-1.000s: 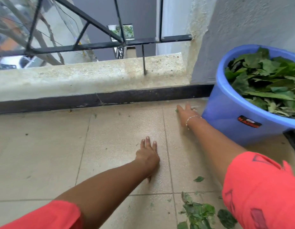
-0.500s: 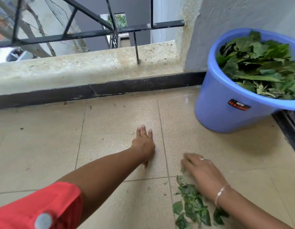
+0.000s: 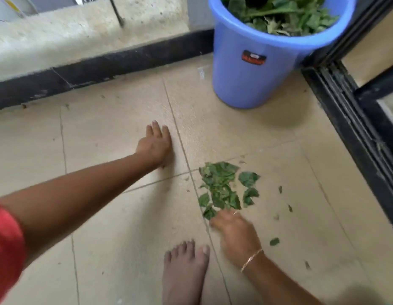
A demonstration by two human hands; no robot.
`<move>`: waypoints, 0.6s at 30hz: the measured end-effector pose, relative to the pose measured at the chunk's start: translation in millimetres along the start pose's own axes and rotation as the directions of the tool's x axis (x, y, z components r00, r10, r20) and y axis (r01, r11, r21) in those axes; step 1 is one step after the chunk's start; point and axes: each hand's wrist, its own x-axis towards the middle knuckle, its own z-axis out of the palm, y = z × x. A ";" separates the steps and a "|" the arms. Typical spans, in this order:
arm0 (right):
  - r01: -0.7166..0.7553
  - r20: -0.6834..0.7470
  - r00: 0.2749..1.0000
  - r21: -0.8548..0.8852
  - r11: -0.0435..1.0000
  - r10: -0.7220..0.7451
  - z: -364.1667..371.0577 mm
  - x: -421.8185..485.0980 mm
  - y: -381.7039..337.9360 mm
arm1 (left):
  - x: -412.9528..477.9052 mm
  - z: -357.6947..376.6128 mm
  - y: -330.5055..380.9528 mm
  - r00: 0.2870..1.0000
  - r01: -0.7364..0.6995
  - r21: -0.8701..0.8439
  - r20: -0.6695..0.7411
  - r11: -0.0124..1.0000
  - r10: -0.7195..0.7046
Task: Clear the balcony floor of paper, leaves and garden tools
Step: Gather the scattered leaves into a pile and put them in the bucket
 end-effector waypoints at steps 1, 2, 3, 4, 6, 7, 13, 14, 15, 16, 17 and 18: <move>0.010 0.055 0.998 -0.028 1.000 -0.008 6.3 -11.8 -3.6 | -6.5 3.2 11.6 0.996 -0.052 0.012 -0.075 0.999 0.053; -0.001 0.115 0.993 -0.023 1.000 0.003 10.6 -16.4 -3.2 | -14.7 7.2 24.5 0.983 -0.117 0.021 -0.137 0.993 0.119; -0.031 0.157 0.987 -0.012 0.999 0.032 11.1 -13.9 1.1 | -24.7 11.4 38.2 0.969 -0.178 0.023 -0.169 0.984 0.179; -0.083 0.163 0.983 -0.023 0.996 0.086 9.6 -7.7 8.4 | -35.7 15.2 51.2 0.959 -0.229 0.024 -0.165 0.973 0.230; -0.235 0.034 0.972 0.084 0.968 0.232 -0.5 6.1 14.0 | -52.8 21.6 67.5 0.948 -0.306 0.014 -0.086 0.952 0.307; -0.279 -0.129 0.944 0.181 0.943 0.304 -4.7 9.1 11.4 | -57.4 24.1 71.6 0.939 -0.344 -0.023 -0.010 0.939 0.344; -0.745 -0.411 0.287 0.471 0.472 0.865 28.5 -45.6 12.1 | -69.9 52.7 84.1 0.643 -0.499 -0.380 0.441 0.779 0.627; -0.808 -0.343 0.165 0.491 0.326 0.925 32.3 -55.9 23.1 | -68.7 60.7 84.7 0.644 -0.530 -0.377 0.404 0.760 0.649; -0.842 -0.279 0.069 0.499 0.206 0.958 34.8 -63.9 34.4 | -66.0 67.6 84.6 0.657 -0.542 -0.387 0.358 0.746 0.663; -0.856 -0.239 0.007 0.501 0.130 0.971 36.6 -68.0 43.2 | -62.7 71.3 83.9 0.676 -0.543 -0.410 0.305 0.733 0.671; -0.869 -0.217 0.001 0.483 0.108 0.976 39.2 -68.0 48.3 | -58.9 72.6 82.9 0.704 -0.540 -0.426 0.245 0.726 0.667; -0.890 -0.207 0.055 0.433 0.142 0.977 41.8 -63.9 47.6 | -55.6 71.5 82.1 0.733 -0.545 -0.429 0.173 0.720 0.658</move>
